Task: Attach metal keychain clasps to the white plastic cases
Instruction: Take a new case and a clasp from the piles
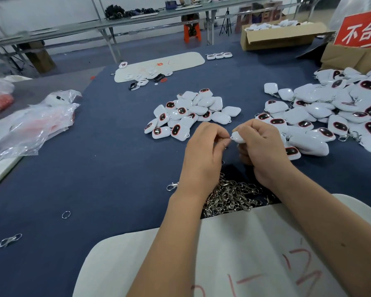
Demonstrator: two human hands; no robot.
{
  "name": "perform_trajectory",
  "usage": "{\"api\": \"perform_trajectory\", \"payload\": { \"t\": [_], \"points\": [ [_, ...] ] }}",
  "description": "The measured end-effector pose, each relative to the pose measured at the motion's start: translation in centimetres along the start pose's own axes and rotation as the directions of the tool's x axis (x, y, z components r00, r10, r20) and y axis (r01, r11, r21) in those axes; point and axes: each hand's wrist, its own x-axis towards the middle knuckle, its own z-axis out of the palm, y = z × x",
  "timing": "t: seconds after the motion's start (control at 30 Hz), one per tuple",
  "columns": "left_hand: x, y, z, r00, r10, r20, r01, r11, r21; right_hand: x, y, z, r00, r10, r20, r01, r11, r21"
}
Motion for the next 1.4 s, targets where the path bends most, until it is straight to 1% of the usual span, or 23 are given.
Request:
{"api": "perform_trajectory", "payload": {
  "t": [0.07, 0.17, 0.43, 0.6, 0.73, 0.93, 1.03, 1.27, 1.33, 1.4],
  "points": [
    [0.0, -0.1, 0.0, 1.000, -0.007, -0.001, 0.007, 0.999, -0.049, 0.0, -0.1, 0.0, 0.998, 0.034, 0.046, -0.038, 0.995, 0.087],
    [0.0, -0.2, -0.1, 0.999, 0.027, -0.019, -0.028, 0.999, -0.043, -0.1, -0.2, 0.0, 0.996, 0.043, 0.075, -0.052, 0.991, 0.127],
    [0.0, -0.2, -0.2, 0.994, 0.074, -0.076, -0.076, 0.997, -0.025, -0.3, -0.4, 0.1, 0.993, 0.053, 0.105, -0.066, 0.990, 0.125],
    [0.1, -0.1, -0.2, 0.990, 0.070, -0.119, -0.077, 0.996, -0.052, -0.4, -0.5, 0.1, 0.993, 0.063, 0.103, -0.075, 0.990, 0.116],
    [0.0, -0.1, -0.2, 0.990, 0.017, -0.142, -0.032, 0.994, -0.105, -0.5, -0.5, 0.1, 0.992, 0.053, 0.115, -0.066, 0.992, 0.107],
    [-0.1, -0.2, -0.3, 0.992, -0.016, -0.128, 0.009, 0.998, -0.058, -0.6, -0.4, 0.2, 0.992, 0.043, 0.120, -0.053, 0.995, 0.087],
    [-0.2, -0.1, -0.3, 0.996, -0.015, -0.091, 0.018, 1.000, 0.024, -0.6, -0.1, 0.1, 0.996, 0.023, 0.087, -0.028, 0.998, 0.059],
    [0.0, 0.1, -0.4, 0.999, 0.018, 0.033, -0.024, 0.978, 0.206, -0.5, 0.7, 0.1, 0.998, -0.060, -0.013, 0.058, 0.992, -0.110],
    [-0.1, 0.3, -0.3, 1.000, 0.001, 0.012, -0.003, 0.988, 0.156, -0.5, 0.7, 0.1, 0.998, -0.062, -0.017, 0.060, 0.995, -0.085],
    [-0.2, 0.7, -0.2, 0.996, -0.081, -0.038, 0.081, 0.997, -0.004, -0.3, 0.6, 0.1, 0.999, -0.042, 0.005, 0.042, 0.999, 0.009]
  ]
}}
